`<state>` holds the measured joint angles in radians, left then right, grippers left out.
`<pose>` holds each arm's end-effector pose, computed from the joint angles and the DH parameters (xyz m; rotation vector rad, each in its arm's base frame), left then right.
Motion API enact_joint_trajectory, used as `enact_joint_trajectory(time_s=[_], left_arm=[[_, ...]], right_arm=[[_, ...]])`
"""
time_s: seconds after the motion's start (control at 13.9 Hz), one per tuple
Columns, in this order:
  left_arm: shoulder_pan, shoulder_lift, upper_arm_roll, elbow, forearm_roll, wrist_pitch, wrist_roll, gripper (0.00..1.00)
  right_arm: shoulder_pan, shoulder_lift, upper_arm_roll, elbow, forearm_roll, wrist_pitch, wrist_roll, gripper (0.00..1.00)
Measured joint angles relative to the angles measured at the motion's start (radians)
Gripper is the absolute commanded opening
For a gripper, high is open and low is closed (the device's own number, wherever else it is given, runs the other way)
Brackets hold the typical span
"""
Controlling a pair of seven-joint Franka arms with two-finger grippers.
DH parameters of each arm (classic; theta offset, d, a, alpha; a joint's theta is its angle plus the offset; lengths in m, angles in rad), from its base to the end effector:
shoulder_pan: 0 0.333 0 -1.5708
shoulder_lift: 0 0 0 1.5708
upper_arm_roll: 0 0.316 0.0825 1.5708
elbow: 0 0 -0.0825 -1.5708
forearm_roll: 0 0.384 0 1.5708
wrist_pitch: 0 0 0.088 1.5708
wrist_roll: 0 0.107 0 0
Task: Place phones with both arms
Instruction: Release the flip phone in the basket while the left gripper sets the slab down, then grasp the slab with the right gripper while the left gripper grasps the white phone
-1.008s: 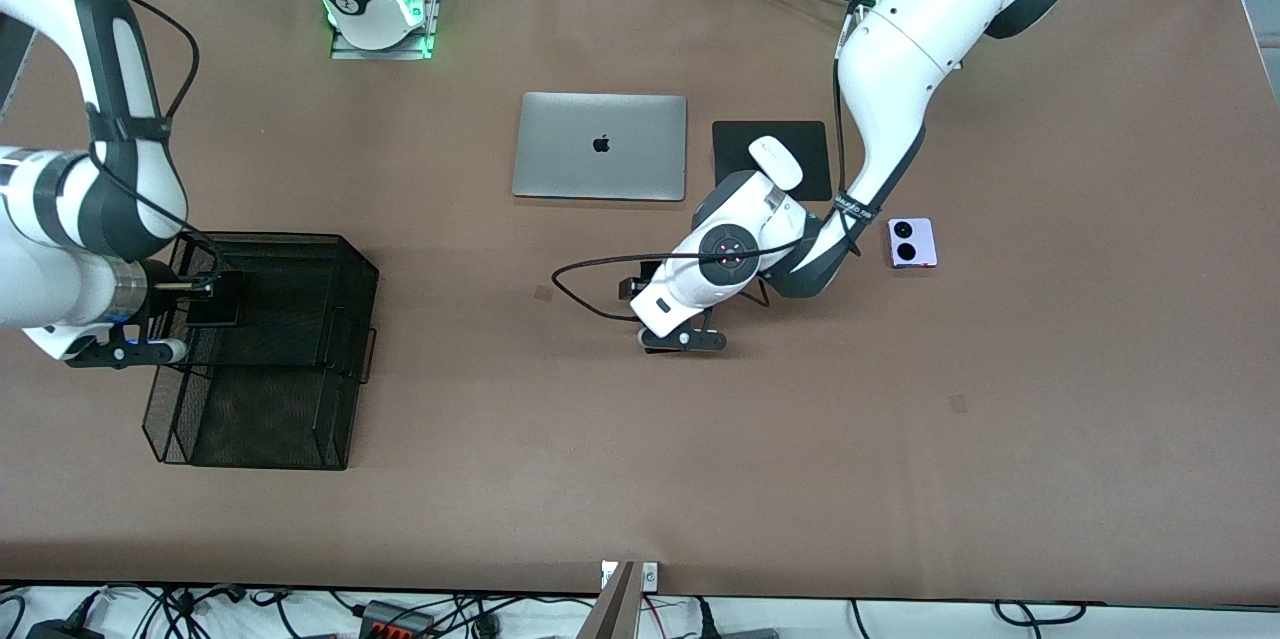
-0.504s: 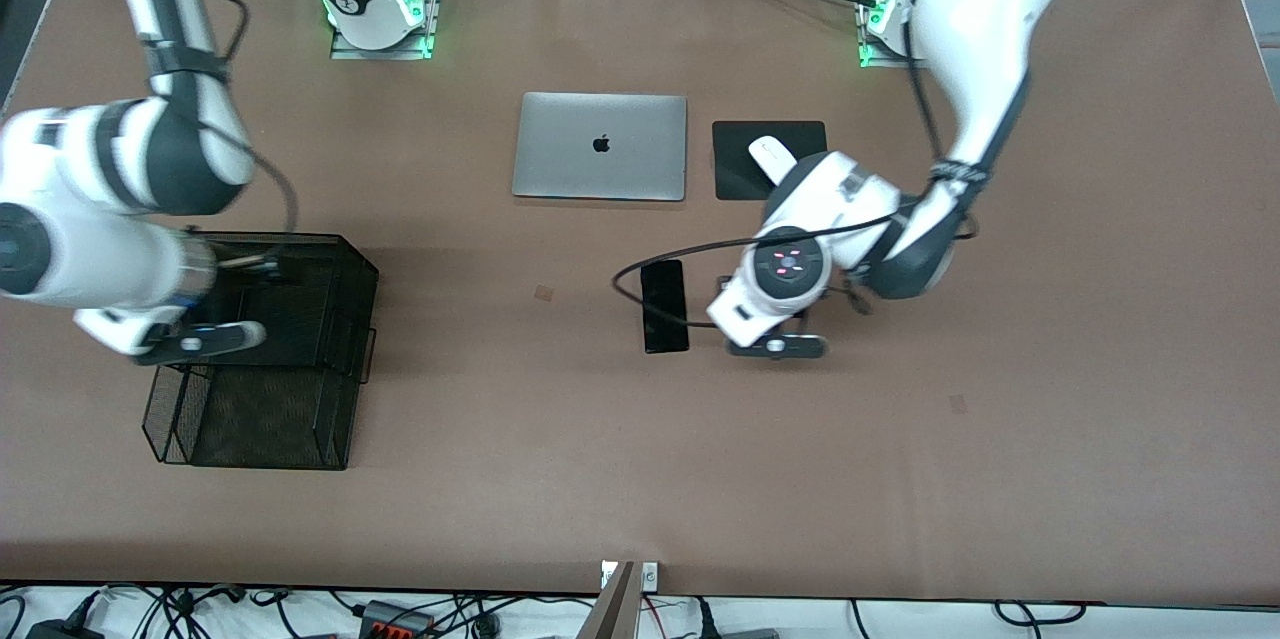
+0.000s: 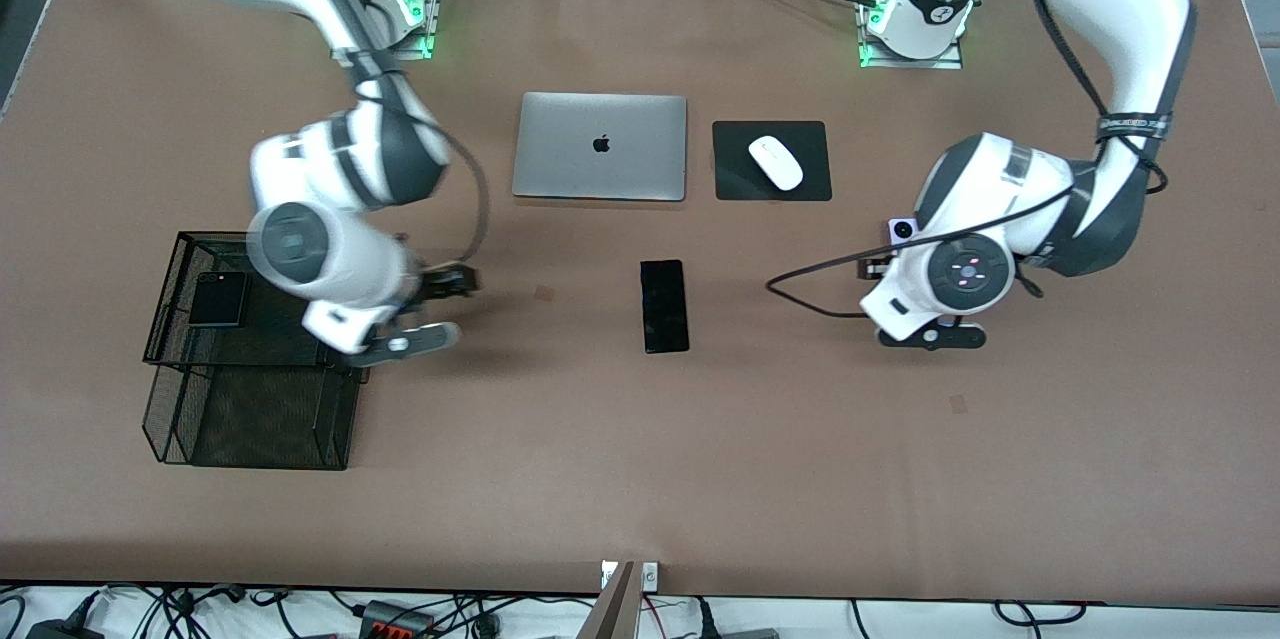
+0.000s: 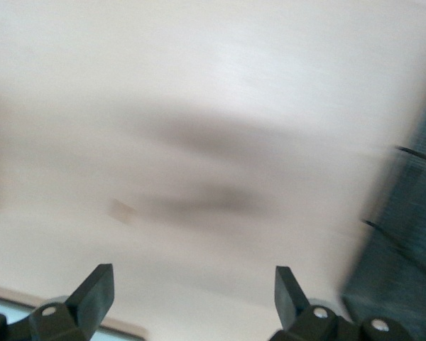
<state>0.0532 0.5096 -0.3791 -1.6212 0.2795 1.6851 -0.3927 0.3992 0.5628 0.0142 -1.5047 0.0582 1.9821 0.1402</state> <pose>0.6131 -0.1520 0.3180 -2.8818 0.0234 0.5106 0.6346 0.2807 0.3318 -3.0801 -0.3804 0.1530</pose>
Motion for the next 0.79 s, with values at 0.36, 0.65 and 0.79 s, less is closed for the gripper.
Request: enact_joint_trajectory(time_s=[0.36,0.65,0.79], left_arm=[[0.174,-0.044,-0.016,-0.304,0.000,0.267,0.072,1.00],[0.207,-0.043,-0.022,-0.390,0.000,0.338,0.085,1.00],[0.213,-0.041,-0.022,-0.442,0.000,0.417,0.085,1.00]], right_arm=[[0.204,0.128,0.000,-0.001,0.001,0.256,0.308,1.00],[0.337,0.224,-0.004,-0.001,0.001,0.442,0.520,1.00],[0.377,0.262,-0.008,0.003,0.001,0.486,0.564,1.00]])
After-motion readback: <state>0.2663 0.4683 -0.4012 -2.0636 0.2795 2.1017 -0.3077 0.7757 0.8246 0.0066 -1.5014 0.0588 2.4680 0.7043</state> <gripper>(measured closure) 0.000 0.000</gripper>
